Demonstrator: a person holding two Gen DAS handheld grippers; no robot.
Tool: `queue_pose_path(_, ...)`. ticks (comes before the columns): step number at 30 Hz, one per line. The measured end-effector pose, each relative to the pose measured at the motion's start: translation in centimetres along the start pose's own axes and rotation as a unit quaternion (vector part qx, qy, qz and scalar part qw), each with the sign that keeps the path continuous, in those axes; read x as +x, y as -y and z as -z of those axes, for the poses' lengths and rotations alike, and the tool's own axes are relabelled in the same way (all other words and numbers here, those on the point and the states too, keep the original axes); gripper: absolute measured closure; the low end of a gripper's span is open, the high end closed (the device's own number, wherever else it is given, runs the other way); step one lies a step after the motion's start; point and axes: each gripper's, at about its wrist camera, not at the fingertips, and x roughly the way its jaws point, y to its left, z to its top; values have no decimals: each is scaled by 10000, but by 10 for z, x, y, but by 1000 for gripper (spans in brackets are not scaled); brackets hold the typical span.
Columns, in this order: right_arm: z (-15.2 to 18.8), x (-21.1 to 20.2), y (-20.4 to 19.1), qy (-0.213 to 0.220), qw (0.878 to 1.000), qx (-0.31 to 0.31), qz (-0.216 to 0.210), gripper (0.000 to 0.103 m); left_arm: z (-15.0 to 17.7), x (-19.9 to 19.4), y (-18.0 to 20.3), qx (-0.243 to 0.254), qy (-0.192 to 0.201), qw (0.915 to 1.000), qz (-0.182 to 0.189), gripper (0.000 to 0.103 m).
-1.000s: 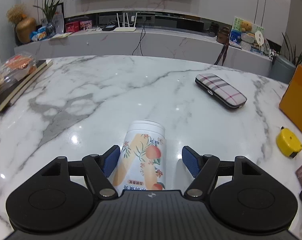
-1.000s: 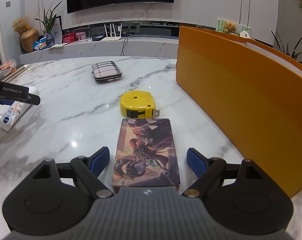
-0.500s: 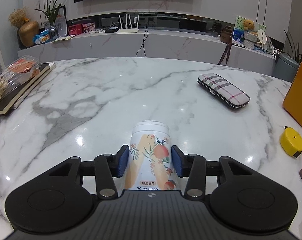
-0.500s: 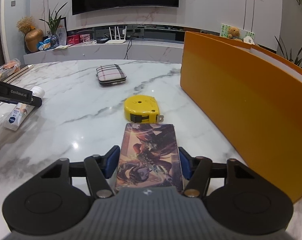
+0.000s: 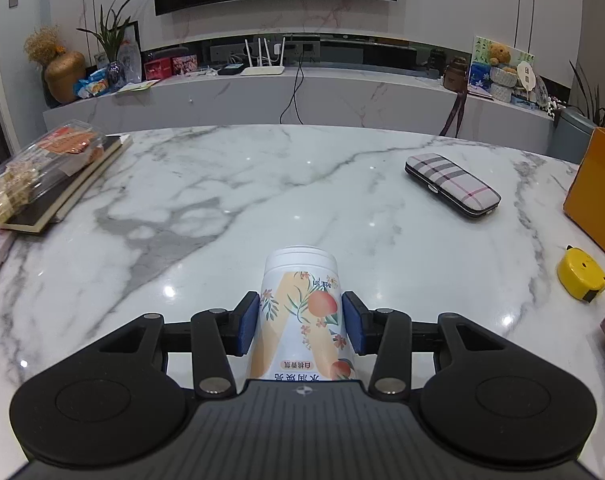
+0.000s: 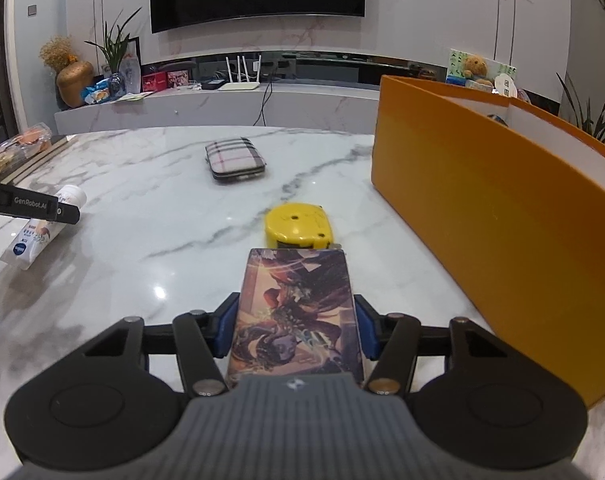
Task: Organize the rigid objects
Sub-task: 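Carry lotion bottle with left tool while right tool carries picture card toward orange box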
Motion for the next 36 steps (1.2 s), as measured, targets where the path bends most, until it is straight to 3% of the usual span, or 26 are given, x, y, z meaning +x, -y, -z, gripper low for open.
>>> queue_pose_path(9, -10, -10, -5, 189, 9998, -16, -47, 45, -5, -23, -9, -24, 161, 9998, -68, 52)
queue_pose_path(19, -49, -30, 4, 618, 9977, 248, -122, 45, -16, -58, -23, -513, 164, 9985, 63, 52)
queue_pose_path(27, -106, -61, 29, 1180, 9908, 655, -97, 45, -43, -87, 0, -559, 370, 9969, 418, 52)
queue_pose_path(36, -139, -80, 52, 1191, 9903, 662, -286, 45, -69, -108, 39, -466, 385, 9960, 663, 52)
